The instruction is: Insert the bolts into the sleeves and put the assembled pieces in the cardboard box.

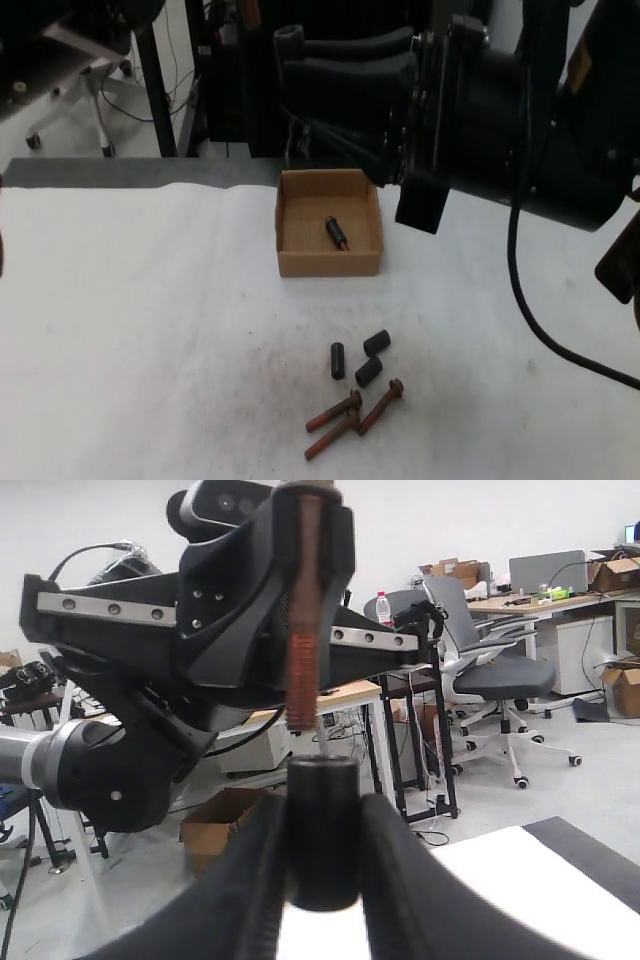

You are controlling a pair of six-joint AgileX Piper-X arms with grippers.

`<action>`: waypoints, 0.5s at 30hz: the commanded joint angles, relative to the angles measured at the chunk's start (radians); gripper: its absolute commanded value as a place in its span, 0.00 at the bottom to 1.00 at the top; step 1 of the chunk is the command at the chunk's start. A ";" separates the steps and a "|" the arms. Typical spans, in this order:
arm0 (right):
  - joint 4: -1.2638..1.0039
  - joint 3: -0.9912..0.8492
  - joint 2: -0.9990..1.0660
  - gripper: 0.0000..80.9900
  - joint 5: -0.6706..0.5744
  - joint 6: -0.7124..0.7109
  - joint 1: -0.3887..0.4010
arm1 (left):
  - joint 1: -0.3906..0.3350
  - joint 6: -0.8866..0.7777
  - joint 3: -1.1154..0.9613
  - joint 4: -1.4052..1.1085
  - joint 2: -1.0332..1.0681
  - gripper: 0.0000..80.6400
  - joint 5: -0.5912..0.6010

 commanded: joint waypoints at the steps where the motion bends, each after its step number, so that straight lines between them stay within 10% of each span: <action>1: 0.002 0.000 -0.006 0.01 -0.032 0.008 -0.001 | 0.004 -0.002 -0.008 -0.012 -0.004 0.00 0.017; 15: 0.109 -0.005 -0.006 0.01 0.007 -0.046 -0.001 | -0.002 -0.012 -0.008 -0.012 -0.004 0.00 0.004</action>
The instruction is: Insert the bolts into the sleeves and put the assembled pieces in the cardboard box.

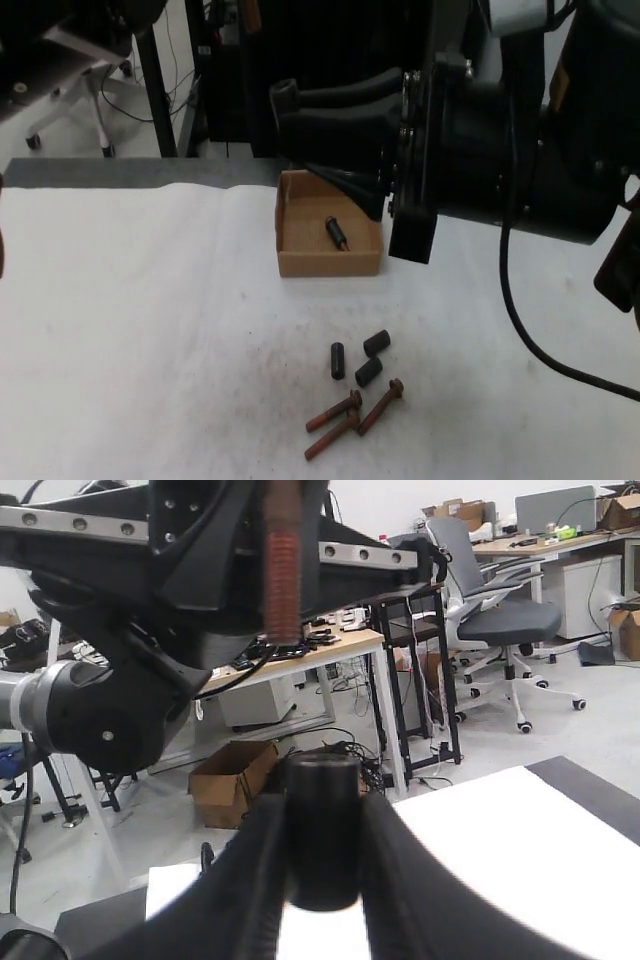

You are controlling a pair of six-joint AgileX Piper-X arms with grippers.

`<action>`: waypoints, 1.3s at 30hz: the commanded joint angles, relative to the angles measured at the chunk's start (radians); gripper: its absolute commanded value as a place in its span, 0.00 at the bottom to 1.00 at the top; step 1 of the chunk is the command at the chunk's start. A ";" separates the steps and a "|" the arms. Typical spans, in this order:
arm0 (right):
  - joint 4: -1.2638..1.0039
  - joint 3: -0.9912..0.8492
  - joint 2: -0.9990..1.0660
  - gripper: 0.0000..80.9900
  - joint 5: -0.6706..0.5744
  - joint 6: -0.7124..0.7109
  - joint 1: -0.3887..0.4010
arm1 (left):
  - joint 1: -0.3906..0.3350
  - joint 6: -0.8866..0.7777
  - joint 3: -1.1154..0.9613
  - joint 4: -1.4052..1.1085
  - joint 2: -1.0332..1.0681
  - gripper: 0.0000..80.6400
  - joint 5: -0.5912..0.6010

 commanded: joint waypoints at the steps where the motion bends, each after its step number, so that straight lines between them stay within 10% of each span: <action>1: -0.006 -0.005 -0.006 0.01 0.015 -0.008 -0.001 | -0.002 -0.014 -0.008 -0.012 -0.004 0.00 -0.002; 39: 0.009 -0.082 0.002 0.01 0.025 -0.059 0.045 | -0.025 0.038 -0.008 0.075 -0.004 0.00 -0.031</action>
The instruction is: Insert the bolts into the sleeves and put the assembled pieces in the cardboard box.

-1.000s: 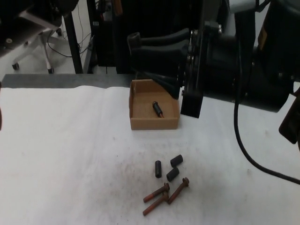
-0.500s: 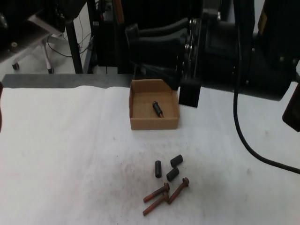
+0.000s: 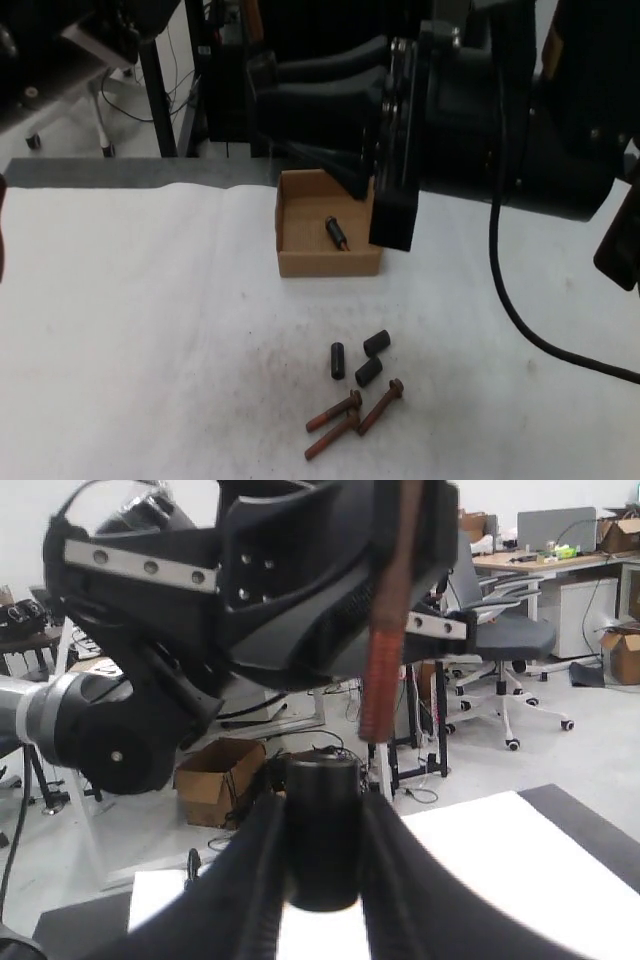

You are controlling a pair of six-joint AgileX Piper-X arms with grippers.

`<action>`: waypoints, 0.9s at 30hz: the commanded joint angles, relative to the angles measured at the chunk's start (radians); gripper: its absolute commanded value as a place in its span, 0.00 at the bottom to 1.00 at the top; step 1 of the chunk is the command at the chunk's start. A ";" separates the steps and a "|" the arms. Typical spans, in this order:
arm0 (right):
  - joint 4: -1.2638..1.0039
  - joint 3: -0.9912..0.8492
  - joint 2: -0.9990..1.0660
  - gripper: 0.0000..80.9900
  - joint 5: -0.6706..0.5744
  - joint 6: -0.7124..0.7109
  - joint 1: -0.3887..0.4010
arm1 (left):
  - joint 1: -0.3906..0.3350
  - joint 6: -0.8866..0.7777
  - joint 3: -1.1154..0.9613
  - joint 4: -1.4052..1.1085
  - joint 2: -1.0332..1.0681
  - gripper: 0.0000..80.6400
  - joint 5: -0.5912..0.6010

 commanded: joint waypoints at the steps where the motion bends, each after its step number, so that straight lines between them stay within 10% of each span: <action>1: -0.035 -0.015 0.000 0.01 0.003 0.008 0.000 | -0.017 0.008 -0.008 -0.007 -0.004 0.00 -0.005; 27: 0.039 -0.013 0.000 0.01 0.025 -0.001 -0.005 | -0.016 0.053 -0.020 -0.012 -0.006 0.00 0.002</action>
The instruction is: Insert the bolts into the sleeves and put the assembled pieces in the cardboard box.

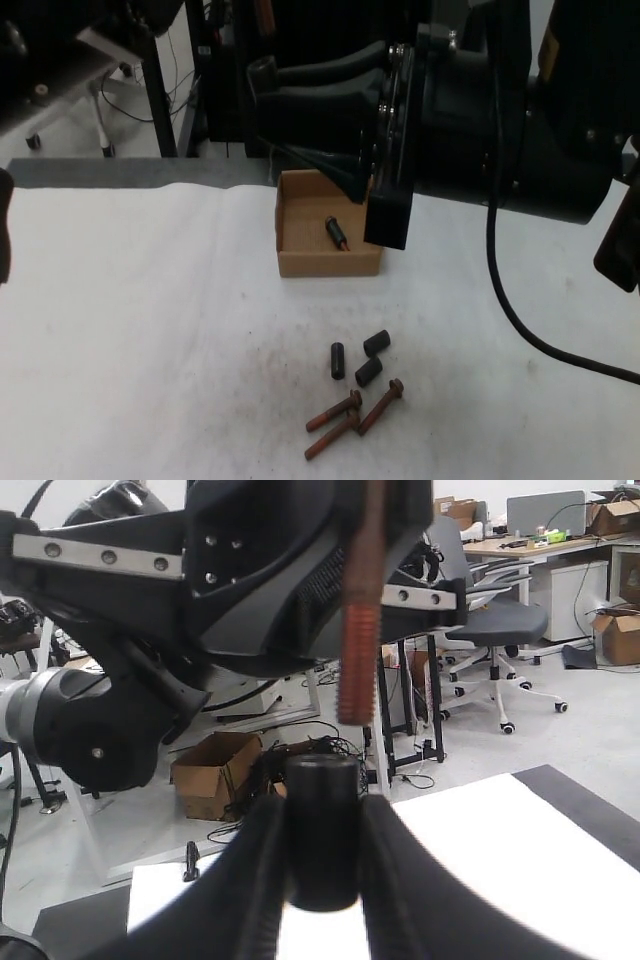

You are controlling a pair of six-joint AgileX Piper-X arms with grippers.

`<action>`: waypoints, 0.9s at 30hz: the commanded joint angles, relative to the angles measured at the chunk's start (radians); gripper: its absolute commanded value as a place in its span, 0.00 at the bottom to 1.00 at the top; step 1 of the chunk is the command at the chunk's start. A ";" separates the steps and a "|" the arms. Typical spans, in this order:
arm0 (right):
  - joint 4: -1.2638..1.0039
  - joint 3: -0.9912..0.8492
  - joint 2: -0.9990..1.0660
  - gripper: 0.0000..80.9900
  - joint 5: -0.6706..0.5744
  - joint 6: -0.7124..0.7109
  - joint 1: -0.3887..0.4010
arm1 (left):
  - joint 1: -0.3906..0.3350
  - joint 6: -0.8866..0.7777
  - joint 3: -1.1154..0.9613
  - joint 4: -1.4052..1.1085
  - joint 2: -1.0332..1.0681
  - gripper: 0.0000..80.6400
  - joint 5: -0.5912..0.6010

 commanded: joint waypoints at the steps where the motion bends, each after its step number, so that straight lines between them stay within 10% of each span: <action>1: -0.014 -0.010 0.000 0.01 0.004 -0.006 -0.004 | 0.002 0.008 -0.013 -0.012 -0.006 0.00 0.012; 27: -0.051 -0.010 0.000 0.01 0.026 0.001 -0.035 | 0.000 0.000 -0.013 -0.003 -0.006 0.00 0.012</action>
